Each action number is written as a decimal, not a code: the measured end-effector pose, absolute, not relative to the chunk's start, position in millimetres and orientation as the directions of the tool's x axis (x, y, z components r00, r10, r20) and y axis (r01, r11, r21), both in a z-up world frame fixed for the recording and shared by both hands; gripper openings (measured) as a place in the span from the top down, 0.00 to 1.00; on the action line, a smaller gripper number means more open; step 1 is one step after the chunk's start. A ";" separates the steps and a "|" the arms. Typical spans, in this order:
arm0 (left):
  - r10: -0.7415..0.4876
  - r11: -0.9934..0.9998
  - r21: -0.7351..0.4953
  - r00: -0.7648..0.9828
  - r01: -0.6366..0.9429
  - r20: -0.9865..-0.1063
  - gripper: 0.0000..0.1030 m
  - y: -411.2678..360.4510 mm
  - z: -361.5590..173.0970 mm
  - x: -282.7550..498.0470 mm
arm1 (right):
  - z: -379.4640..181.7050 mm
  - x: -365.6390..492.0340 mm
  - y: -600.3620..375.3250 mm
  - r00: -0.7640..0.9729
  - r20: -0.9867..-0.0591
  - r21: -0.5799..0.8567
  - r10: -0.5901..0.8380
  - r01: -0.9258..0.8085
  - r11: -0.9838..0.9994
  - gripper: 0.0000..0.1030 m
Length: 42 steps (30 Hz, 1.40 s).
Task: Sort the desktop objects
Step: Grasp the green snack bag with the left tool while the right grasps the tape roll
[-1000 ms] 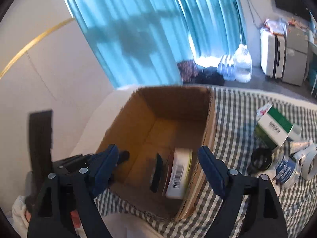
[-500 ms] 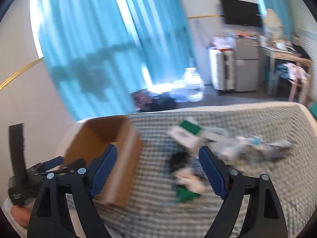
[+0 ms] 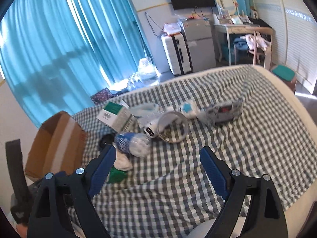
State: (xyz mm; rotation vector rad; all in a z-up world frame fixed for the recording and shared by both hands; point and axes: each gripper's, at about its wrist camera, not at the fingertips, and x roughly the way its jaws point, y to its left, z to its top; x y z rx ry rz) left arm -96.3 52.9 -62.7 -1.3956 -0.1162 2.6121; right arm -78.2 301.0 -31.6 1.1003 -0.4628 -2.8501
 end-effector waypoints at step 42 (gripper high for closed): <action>0.167 -0.982 -0.110 -0.428 -0.153 -0.888 0.54 46.2 -158.4 -143.4 | -152.7 -211.6 312.5 -0.608 -0.763 0.313 -0.221 -0.048 -0.949 0.22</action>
